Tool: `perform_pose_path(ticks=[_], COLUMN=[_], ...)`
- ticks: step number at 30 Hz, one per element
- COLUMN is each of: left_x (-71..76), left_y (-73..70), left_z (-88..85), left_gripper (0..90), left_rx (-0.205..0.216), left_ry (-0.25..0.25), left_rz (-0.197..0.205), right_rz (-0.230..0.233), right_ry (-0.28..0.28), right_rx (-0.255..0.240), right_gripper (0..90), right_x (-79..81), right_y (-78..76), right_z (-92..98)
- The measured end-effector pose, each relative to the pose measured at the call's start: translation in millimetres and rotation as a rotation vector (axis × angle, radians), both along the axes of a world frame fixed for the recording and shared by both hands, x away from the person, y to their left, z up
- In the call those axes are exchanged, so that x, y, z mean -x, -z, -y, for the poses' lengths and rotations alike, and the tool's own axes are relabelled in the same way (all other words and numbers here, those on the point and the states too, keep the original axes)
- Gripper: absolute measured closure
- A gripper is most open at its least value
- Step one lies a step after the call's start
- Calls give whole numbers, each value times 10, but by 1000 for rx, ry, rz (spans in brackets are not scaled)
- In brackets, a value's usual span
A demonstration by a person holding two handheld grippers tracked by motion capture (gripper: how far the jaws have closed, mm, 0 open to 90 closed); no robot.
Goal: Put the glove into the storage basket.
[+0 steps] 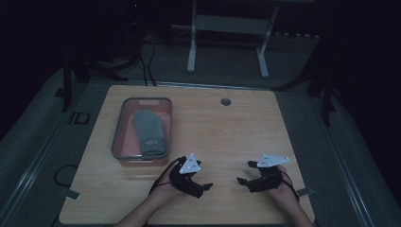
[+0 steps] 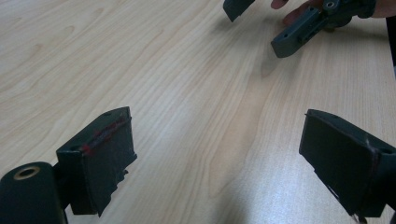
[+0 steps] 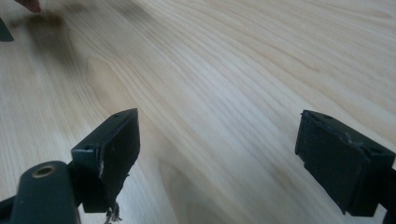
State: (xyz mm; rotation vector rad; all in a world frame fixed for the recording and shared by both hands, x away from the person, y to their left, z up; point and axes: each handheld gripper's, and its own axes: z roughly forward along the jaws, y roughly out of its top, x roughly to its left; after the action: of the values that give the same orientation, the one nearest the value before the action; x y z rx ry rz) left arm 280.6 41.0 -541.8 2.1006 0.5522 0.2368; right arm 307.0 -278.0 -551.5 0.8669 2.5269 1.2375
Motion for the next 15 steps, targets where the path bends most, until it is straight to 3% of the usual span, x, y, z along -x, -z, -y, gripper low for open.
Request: perform_pose_path(ticks=[8,15], left_x=[114,151], left_y=[68,89], left_z=[63,90], left_gripper=[104,104], left_rx=[42,31], left_ry=[19,24], left_rz=[0,17], right_rz=[20,36], right_ry=[40,64], right_rx=[-9,-10], right_gripper=[142,141], right_x=[138,198], right_y=[30,36], right_z=[220,425])
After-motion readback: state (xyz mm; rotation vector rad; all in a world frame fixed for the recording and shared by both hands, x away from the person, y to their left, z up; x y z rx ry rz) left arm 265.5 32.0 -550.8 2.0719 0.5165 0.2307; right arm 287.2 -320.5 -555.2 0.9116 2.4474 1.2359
